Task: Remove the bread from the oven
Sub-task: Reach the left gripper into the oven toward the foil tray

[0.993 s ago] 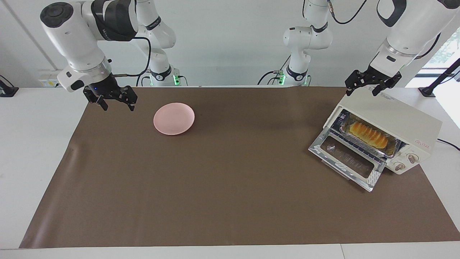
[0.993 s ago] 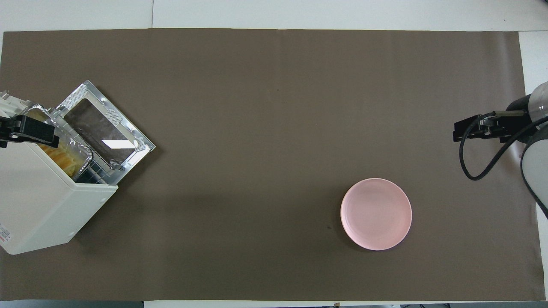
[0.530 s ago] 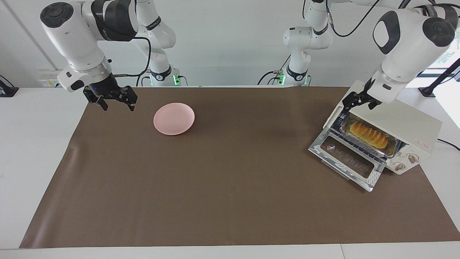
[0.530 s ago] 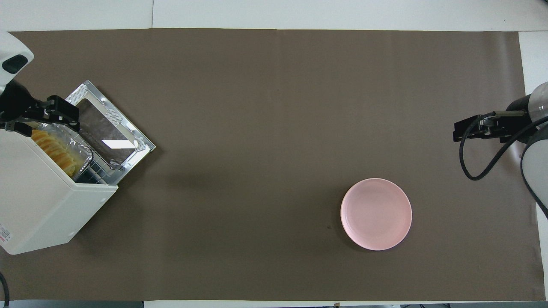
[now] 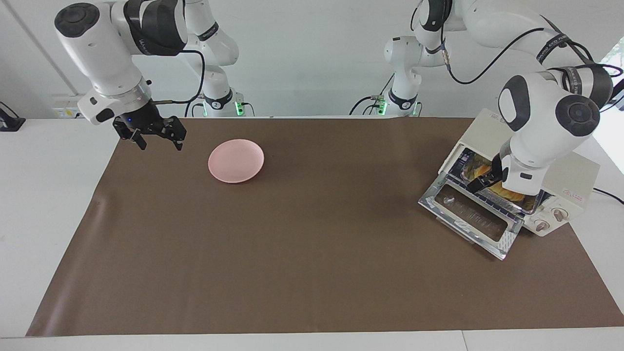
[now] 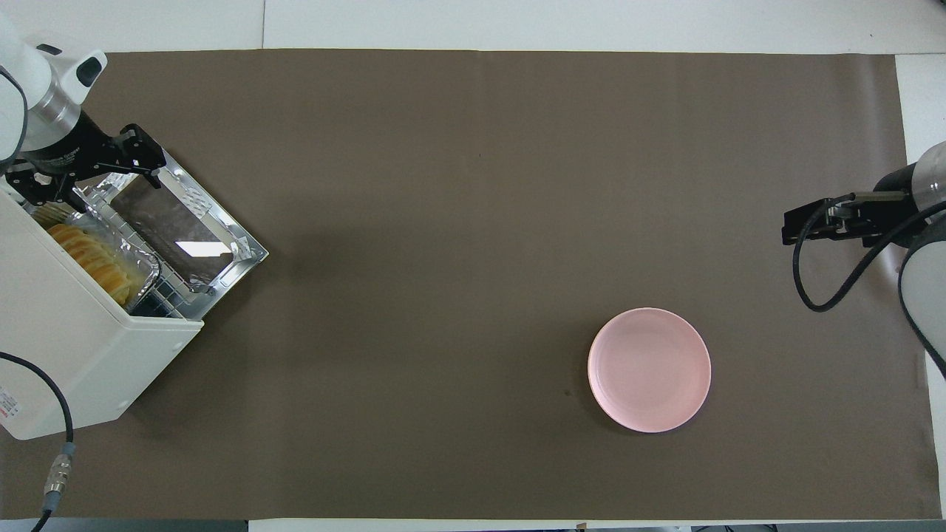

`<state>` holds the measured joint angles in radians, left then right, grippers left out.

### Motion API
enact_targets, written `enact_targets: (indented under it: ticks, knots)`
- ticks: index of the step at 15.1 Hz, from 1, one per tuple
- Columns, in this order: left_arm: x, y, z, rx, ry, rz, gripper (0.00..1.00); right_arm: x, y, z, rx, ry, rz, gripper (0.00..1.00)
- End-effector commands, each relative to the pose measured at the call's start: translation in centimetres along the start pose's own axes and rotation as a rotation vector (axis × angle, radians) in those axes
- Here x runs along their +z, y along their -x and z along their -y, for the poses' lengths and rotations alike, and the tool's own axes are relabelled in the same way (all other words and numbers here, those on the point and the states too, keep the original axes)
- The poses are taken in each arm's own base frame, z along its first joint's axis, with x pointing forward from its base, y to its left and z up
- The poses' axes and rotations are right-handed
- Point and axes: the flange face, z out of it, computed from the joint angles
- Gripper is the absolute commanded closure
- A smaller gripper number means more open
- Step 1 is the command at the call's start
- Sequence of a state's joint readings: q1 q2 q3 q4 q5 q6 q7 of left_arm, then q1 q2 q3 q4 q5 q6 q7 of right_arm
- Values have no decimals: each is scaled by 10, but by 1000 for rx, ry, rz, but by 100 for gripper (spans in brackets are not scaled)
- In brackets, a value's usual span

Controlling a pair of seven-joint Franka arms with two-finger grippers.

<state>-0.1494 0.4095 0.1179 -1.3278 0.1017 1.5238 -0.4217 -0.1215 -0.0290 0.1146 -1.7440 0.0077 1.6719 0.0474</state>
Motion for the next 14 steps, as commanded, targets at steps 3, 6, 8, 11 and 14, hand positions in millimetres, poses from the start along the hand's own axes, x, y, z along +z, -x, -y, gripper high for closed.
enact_targets:
  ticks: [3, 6, 8, 11, 14]
  knots:
    - [29, -13, 16, -55, -31, -50, 0, -4, 2, -3, -5, 16, -4, 0]
    - [55, -8, 17, -77, -17, -69, 0, -4, 2, -3, -5, 16, -4, 0]
    - [65, -11, 23, -116, -16, -69, 0, -4, 2, -3, -5, 16, -4, 0]
    - [88, -11, 26, -168, -52, -90, 0, -4, 2, -3, -5, 16, -4, 0]
    - [104, -6, 24, -212, -56, -103, 0, -4, 2, -3, -5, 16, -4, 0]
